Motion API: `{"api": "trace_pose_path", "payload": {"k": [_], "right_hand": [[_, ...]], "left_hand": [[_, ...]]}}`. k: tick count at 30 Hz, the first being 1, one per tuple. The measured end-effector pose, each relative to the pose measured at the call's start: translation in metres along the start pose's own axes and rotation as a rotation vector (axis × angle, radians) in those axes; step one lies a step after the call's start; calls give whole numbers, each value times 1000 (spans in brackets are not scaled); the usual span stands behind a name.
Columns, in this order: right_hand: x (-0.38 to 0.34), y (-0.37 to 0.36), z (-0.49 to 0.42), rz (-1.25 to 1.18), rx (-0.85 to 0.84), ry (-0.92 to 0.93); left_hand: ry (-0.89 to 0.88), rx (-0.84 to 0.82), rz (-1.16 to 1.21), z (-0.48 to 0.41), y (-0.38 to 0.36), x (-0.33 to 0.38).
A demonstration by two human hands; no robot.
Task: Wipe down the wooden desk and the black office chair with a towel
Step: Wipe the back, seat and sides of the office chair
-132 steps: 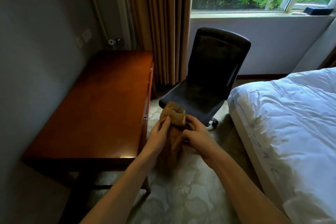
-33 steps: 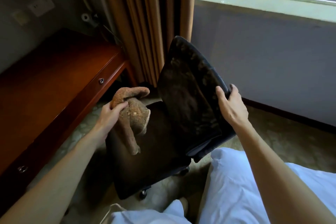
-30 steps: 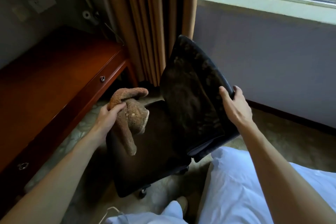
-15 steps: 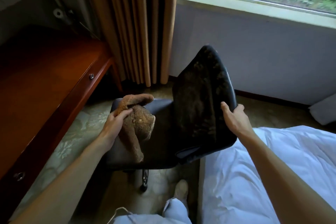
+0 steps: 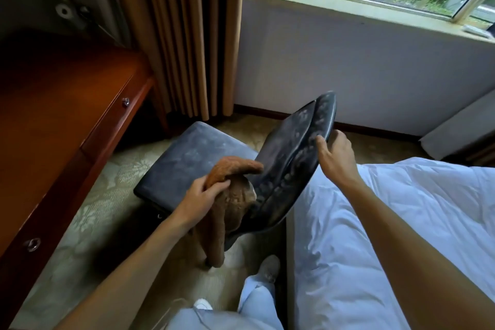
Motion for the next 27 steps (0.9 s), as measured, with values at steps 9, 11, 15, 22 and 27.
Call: {"api": "trace_pose_path", "payload": {"k": [9, 11, 15, 22, 27], "right_hand": [[7, -27, 26, 14, 73, -53], [5, -26, 26, 104, 207, 150], [1, -39, 26, 93, 196, 668], [-2, -44, -9, -41, 47, 870], [19, -37, -41, -314, 6, 818]], "left_hand": [[-93, 44, -438, 56, -9, 2], [-116, 85, -492, 66, -13, 3], [-160, 138, -512, 78, -21, 9], [-156, 226, -751, 57, -54, 48], [-179, 251, -885, 9, -131, 93]]}}
Point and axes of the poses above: each hand's wrist, its own z-axis away from the middle knuckle, its own y-axis out of the back of the hand, x = y × z, the point moved 1 cm from there along -z, towards the middle knuckle, and after that the axes turned 4 degrees about -z, right-handed, at the moved point
